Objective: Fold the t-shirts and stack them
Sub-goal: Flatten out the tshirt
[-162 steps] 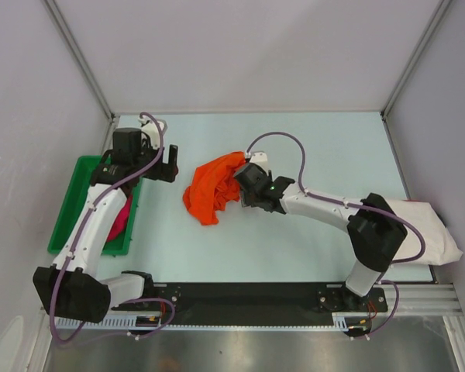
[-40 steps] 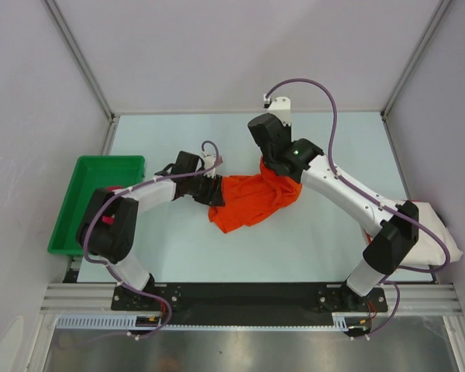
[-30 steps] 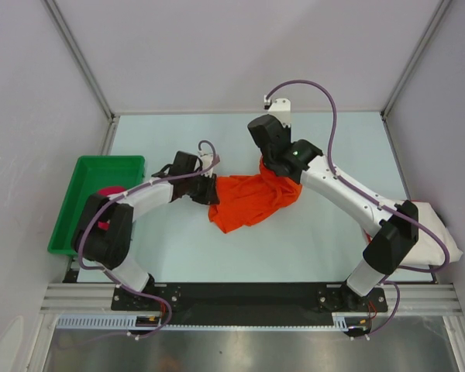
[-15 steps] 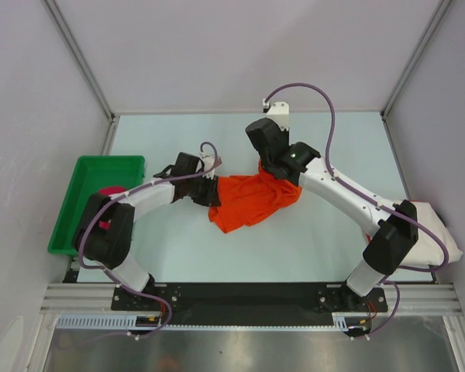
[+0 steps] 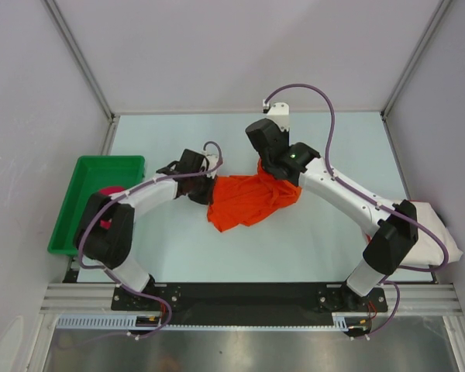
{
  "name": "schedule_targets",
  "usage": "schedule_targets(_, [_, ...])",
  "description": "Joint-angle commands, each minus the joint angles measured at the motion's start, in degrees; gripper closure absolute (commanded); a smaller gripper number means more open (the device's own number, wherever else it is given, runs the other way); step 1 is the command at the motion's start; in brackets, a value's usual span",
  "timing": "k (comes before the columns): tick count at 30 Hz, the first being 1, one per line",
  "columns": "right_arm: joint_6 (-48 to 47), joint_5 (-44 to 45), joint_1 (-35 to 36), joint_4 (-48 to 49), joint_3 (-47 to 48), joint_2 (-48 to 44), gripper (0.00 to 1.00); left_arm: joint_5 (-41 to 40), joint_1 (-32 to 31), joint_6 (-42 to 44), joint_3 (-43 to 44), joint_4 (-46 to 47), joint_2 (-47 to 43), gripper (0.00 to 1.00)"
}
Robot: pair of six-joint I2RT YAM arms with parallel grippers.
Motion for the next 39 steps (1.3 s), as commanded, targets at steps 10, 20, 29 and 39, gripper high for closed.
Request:
schedule_targets(10, [-2.44,4.68,0.08,-0.34,0.97,-6.32,1.0,-14.24,5.91,9.17,15.24,-12.58,-24.04,1.0])
schedule_targets(20, [-16.76,12.85,-3.27,2.29,10.81,-16.69,1.0,-17.46,18.92,17.44,38.43,-15.83,-29.86,1.0])
schedule_targets(29, [-19.41,12.78,-8.98,3.88,10.82,-23.63,1.0,-16.88,29.1,14.46,44.7,-19.53,-29.77,1.0])
schedule_targets(39, [-25.91,11.45,-7.41,3.43,18.55,-24.43,1.0,-10.99,33.87,8.48,44.87,-20.58,-32.41,1.0])
